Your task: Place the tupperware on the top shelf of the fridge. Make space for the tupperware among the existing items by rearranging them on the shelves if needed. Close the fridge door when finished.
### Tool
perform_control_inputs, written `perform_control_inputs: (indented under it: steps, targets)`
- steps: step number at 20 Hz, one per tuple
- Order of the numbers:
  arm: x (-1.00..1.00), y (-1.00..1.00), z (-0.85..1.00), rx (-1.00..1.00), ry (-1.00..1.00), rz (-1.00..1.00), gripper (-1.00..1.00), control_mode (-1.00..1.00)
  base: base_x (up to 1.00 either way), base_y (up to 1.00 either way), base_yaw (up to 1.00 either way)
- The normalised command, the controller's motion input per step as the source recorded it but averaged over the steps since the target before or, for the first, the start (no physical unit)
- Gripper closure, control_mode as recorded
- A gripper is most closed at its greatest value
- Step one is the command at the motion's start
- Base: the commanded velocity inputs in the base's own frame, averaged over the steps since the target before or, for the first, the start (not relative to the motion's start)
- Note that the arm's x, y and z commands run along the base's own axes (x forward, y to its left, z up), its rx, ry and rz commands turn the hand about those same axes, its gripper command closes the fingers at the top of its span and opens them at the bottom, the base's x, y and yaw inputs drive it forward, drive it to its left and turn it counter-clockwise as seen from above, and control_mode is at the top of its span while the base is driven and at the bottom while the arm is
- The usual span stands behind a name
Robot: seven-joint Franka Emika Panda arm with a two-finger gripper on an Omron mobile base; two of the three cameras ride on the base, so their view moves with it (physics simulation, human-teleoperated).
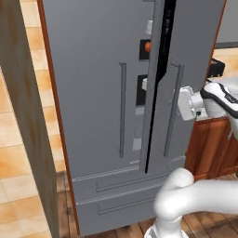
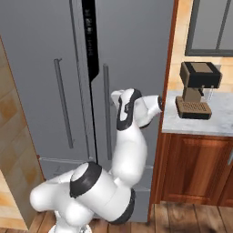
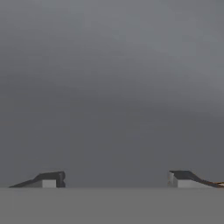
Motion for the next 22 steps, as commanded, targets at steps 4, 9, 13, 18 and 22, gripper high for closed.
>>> perform_control_inputs:
  steps: [4,9,13,18,22]
  targets:
    - [0.79,0.48,0.36,-0.08,0.00,-0.47,-1.00,-1.00,0.00,0.00,0.00]
    - [0.83,0.46,0.19,-0.09,0.00,-0.46,-1.00,-1.00,0.00,0.00,0.00]
    - [0.86,0.35,0.07,-0.08,0.00,-0.41,-1.00,-1.00,0.00,0.00,0.00]
    - [0.47,0.13,-0.09,-0.04,-0.06,-0.37,-1.00,-1.00,0.00,0.00,0.00]
    - [-0.71,0.16,-0.98,0.00,-0.58,-0.55,-1.00,-1.00,0.00,0.00,0.00]
